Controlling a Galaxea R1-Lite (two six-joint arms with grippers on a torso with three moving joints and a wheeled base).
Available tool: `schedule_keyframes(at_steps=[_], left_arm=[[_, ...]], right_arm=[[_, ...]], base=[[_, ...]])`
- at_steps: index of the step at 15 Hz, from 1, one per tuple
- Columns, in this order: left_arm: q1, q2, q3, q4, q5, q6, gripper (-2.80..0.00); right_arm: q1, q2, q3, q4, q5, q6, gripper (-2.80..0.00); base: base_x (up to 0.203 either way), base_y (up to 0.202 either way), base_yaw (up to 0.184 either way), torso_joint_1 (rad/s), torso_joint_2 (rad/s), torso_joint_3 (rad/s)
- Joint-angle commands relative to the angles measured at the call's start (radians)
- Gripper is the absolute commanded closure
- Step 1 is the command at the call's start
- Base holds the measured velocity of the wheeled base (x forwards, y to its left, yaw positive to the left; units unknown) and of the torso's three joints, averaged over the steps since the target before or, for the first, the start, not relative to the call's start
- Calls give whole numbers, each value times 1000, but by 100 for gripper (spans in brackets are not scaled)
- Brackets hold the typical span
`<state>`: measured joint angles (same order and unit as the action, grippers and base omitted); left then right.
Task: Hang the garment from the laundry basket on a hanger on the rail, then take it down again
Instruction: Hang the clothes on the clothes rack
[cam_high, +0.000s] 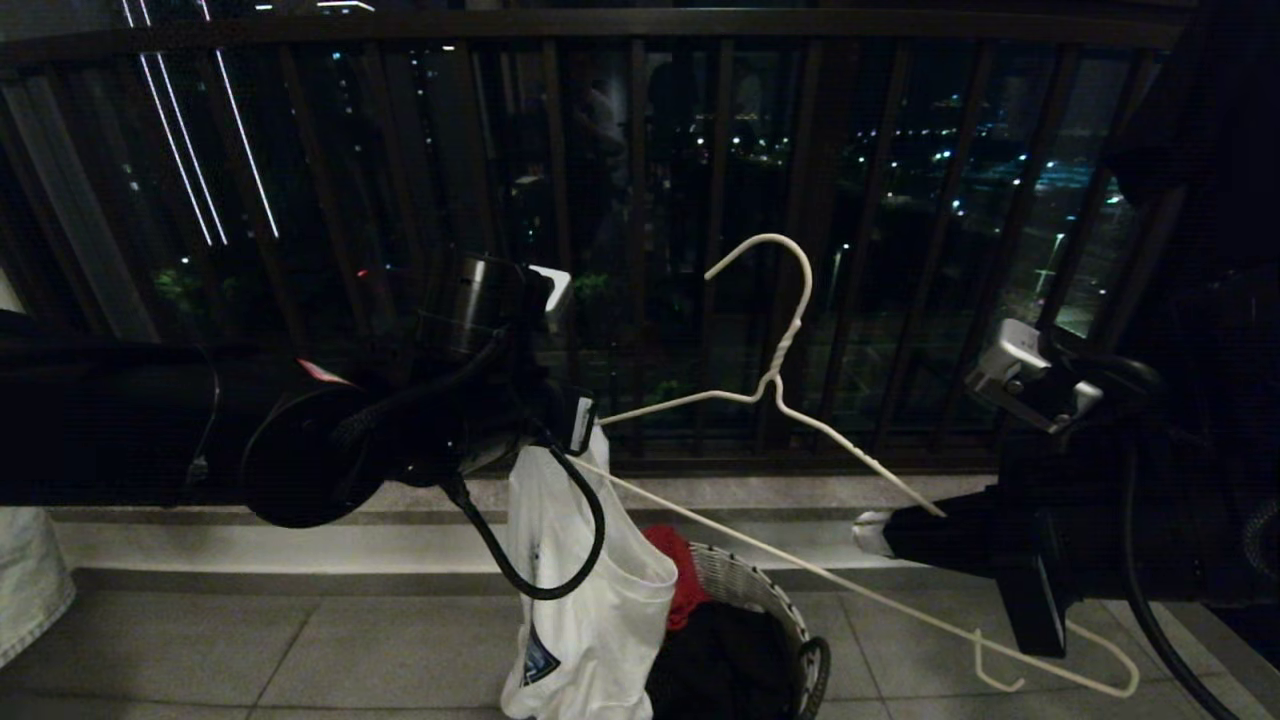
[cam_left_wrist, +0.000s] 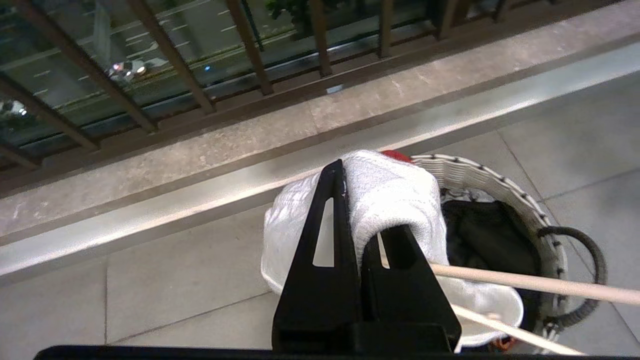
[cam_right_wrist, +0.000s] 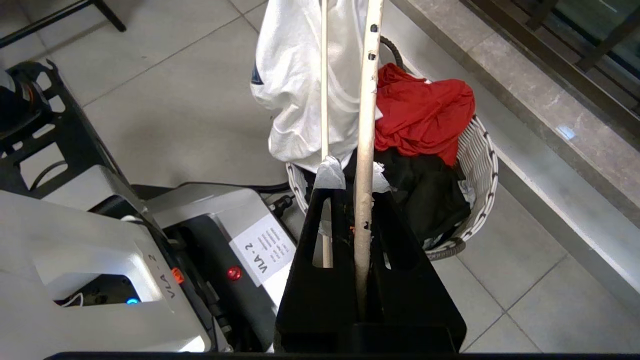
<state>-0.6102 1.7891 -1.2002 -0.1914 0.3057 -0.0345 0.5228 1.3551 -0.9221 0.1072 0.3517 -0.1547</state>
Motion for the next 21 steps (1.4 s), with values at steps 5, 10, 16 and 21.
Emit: schedule_keyframes(at_steps=[5,10,16,21], left_arm=[[-47,-21,-4,15,6,-1,0],[-123,-22,-38,92,105,-51,0],[-185,-12,-160,169,140,-142,0],[-223,30,-247,196,141,-189,0]], right_arm=[[-2,19,0,-18,-4,-3,0],[-51,35,11,-103,-7,0,0],[-52,67,20,-172,-5,46,0],[-49,102,28,-234,-5,92,0]], base=[[0,0,0,0,0,0],[0,0,0,0,0,0],[0,0,0,0,0,0],[0,0,0,0,0,0]])
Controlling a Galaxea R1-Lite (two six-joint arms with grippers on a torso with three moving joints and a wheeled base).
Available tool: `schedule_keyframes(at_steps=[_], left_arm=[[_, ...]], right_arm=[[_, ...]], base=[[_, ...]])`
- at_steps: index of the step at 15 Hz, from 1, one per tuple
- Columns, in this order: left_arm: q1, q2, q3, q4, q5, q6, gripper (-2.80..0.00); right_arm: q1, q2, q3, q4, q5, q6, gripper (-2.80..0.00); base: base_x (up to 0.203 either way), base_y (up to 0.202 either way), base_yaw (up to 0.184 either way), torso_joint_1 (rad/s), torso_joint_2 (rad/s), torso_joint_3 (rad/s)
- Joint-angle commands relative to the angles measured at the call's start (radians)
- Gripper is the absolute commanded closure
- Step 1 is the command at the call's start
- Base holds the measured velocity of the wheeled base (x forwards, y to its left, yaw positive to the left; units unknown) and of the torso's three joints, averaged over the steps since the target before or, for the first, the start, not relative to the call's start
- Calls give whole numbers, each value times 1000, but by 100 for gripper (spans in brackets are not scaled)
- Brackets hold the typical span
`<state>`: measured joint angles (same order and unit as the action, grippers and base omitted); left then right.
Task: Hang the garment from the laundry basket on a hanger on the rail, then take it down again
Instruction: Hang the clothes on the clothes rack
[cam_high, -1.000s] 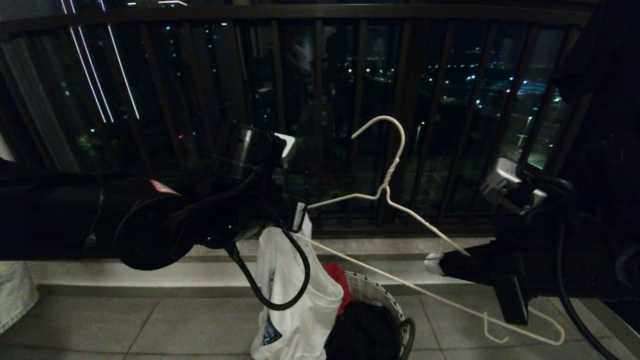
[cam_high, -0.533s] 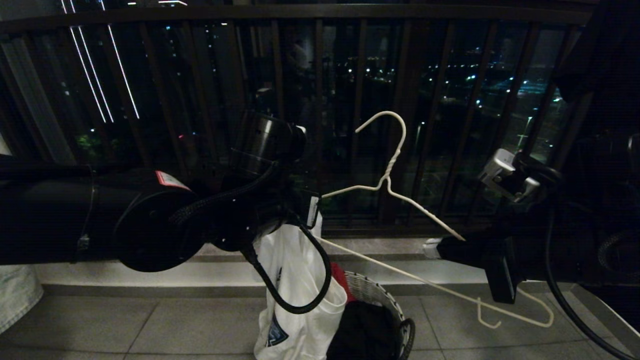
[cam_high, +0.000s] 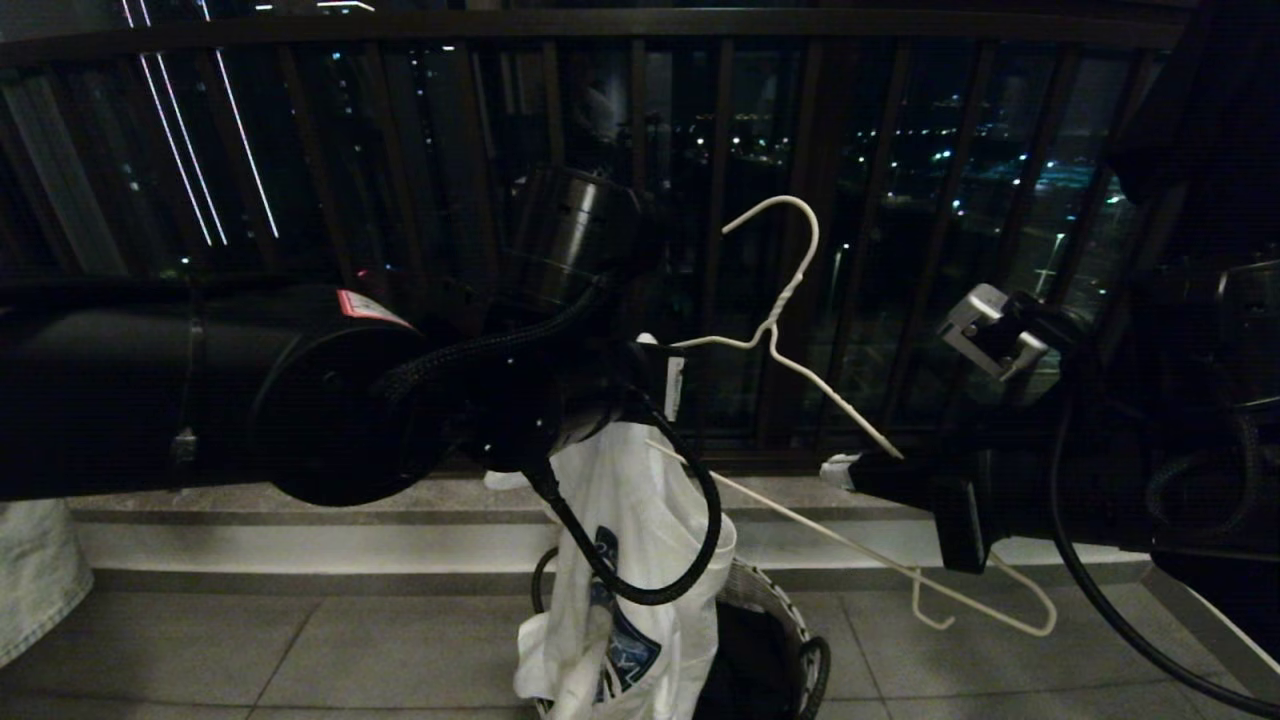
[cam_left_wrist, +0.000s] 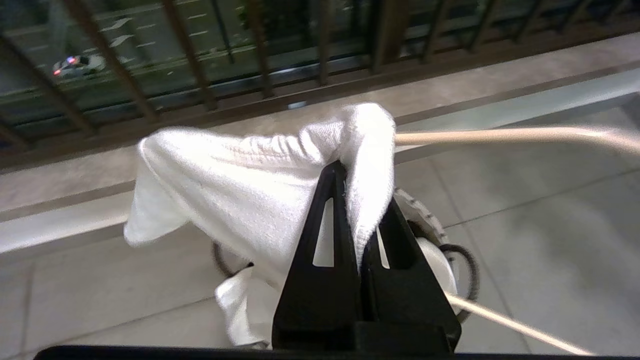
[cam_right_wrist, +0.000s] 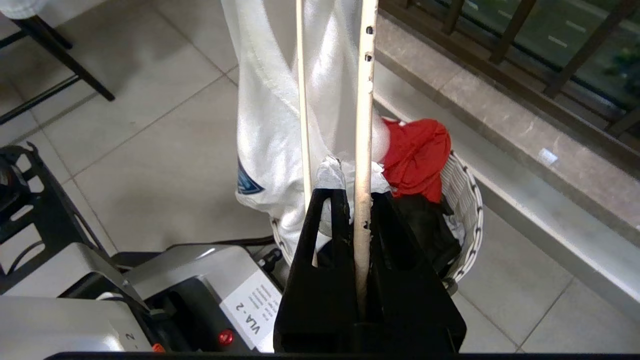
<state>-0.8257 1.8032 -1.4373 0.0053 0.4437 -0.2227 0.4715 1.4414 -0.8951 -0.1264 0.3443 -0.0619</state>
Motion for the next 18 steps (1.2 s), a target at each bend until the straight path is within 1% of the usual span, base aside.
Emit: schedule_keyframes(at_steps=[1,4,5,7,13,16,18], left_arm=[[-20,26,-21,-1,3,-1,0],[-53,52,-64,-1,3,-10,0],[-73,63,-78,-1,3,-11,0],[-117,86,-102,-1,4,-23,0],[-172,68,-100,-6,26,-33,0],[-193,43,-102,-4,26,-33,0],[-209,21,-96,-1,25,-34,0]], right_arm=[[4,20,1,-1,2,1,0],[12,22,1,-2,4,5,0],[20,23,0,-5,4,26,0],[28,30,8,-69,3,58,0],[55,49,42,-117,4,63,0],[81,66,93,-255,-5,62,0],[85,65,97,-262,-11,63,0]], base=[[0,0,0,0,0,0],[0,0,0,0,0,0],[0,0,0,0,0,0],[0,0,0,0,0,0],[0,0,0,0,0,0],[0,0,0,0,0,0],[0,0,0,0,0,0]])
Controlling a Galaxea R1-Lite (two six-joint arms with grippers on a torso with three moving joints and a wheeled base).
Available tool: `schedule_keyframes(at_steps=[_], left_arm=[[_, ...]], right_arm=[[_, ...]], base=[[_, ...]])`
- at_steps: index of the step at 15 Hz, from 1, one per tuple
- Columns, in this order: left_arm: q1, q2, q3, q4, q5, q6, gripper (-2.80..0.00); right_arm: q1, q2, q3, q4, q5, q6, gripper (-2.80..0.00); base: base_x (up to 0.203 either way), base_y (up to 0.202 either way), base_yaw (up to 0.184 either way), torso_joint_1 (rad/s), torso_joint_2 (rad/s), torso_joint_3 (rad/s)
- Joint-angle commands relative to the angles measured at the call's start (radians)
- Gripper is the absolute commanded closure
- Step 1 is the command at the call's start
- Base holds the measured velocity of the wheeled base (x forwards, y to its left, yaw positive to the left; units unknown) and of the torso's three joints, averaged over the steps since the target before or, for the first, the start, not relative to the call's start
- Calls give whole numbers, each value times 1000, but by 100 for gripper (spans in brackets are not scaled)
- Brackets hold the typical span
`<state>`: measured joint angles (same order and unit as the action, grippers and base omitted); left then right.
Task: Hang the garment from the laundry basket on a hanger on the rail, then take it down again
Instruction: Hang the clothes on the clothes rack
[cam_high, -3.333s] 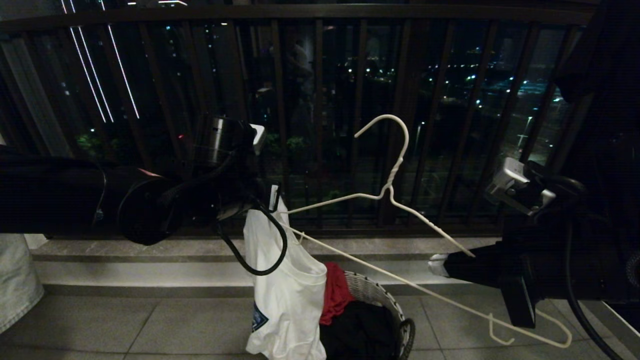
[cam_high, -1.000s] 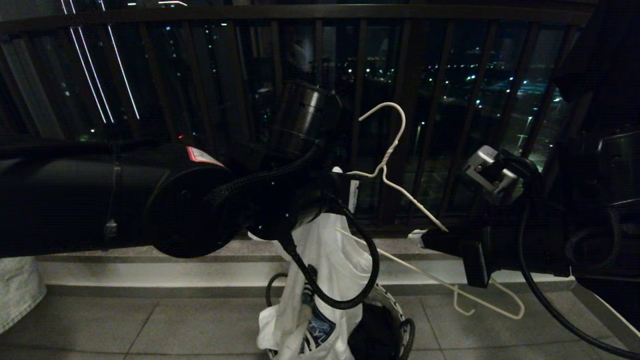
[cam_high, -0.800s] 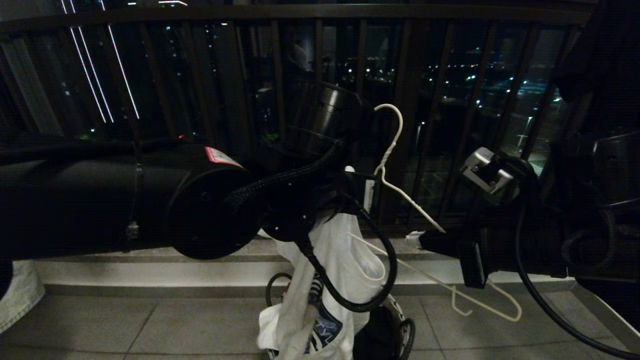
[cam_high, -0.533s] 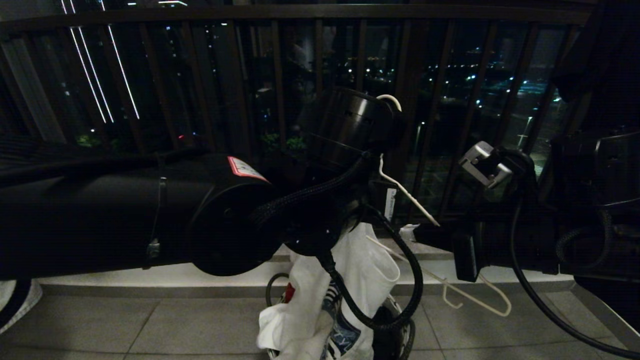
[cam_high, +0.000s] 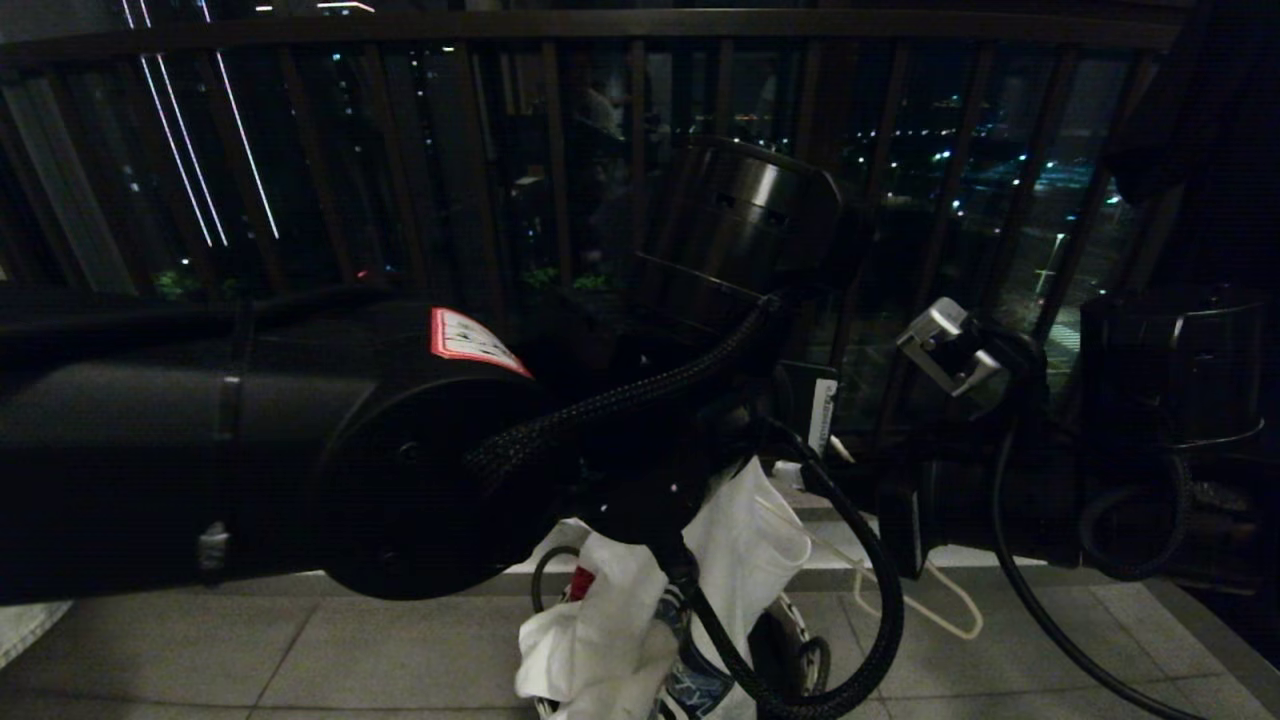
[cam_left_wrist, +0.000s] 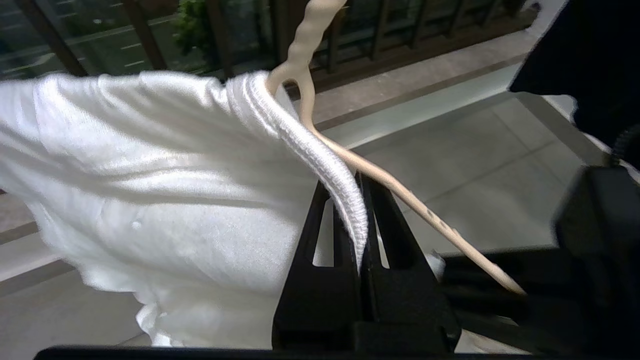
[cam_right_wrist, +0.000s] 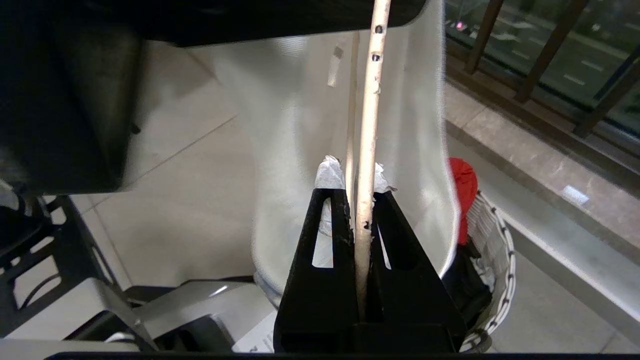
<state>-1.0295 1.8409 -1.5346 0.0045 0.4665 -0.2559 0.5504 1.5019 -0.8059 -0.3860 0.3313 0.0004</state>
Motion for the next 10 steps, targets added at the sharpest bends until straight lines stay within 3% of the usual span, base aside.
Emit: schedule_keyframes(at_steps=[1,10], left_arm=[[-12,-23,9,0,1,-3,0],[-50,-35,15,-8,-25,-13,0]], right_arm=[[6,1,10,-3,3,1,0],[5,24,65,-179,5,10,0]], base=[[0,0,0,0,0,0],[0,0,0,0,0,0]])
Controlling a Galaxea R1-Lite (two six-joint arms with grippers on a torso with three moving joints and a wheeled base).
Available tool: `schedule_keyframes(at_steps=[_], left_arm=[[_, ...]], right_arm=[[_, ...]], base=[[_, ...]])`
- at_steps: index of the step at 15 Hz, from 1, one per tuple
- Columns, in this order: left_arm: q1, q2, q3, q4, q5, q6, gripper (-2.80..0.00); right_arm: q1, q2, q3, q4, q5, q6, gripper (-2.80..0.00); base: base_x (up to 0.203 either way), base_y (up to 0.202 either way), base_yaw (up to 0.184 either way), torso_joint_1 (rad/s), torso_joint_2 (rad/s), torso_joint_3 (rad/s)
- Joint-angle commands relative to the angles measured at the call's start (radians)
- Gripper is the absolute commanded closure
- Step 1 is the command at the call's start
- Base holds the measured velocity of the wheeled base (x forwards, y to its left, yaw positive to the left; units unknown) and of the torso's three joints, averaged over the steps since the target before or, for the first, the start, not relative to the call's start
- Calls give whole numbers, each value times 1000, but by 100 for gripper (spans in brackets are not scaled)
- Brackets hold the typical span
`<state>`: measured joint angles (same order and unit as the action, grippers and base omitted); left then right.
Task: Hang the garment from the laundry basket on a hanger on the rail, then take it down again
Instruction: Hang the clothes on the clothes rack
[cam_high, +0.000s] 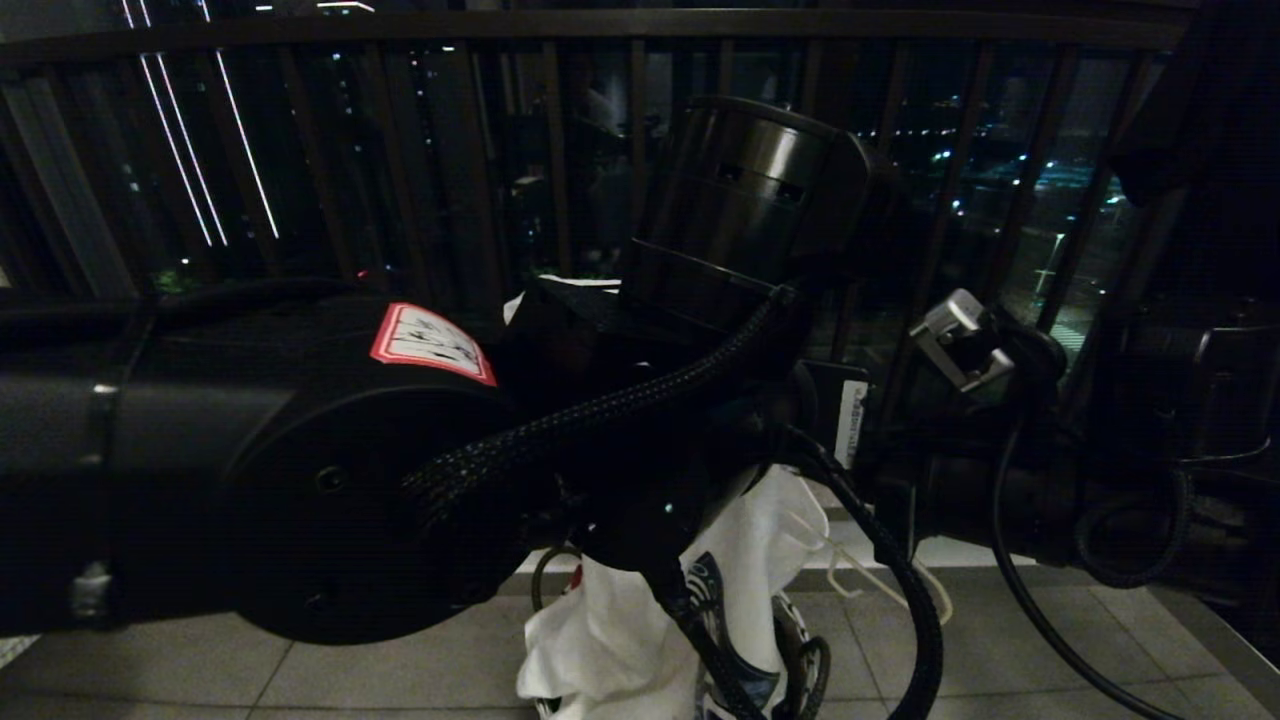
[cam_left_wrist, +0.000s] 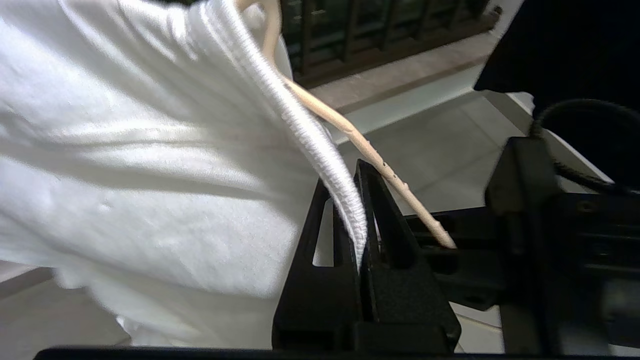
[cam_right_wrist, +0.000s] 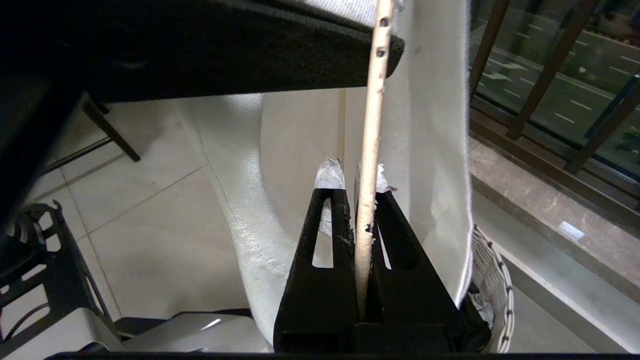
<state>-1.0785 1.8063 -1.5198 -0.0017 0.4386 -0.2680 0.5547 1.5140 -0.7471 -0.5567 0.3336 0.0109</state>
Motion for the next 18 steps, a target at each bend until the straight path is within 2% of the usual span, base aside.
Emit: schedule_keyframes(at_steps=[1,5,15,16,18], left_arm=[[-1,-2,0,-1,-16,-8,0],[-18,1,-3,-3,-37,-20,0],[-15,-1,14,-3,-31,-20,0],[-15,-2,16,-1,-31,-20,-280],[-14,-5,20,-1,-31,-19,-280]], right_arm=[[1,14,6,-8,2,0,0],[1,17,5,-8,2,0,0],[1,17,5,-8,2,-2,0],[1,17,5,-8,2,-2,0],[1,15,5,-8,2,-1,0]], base=[[0,0,0,0,0,0],[0,0,0,0,0,0],[0,0,0,0,0,0],[0,0,0,0,0,0],[0,0,0,0,0,0]])
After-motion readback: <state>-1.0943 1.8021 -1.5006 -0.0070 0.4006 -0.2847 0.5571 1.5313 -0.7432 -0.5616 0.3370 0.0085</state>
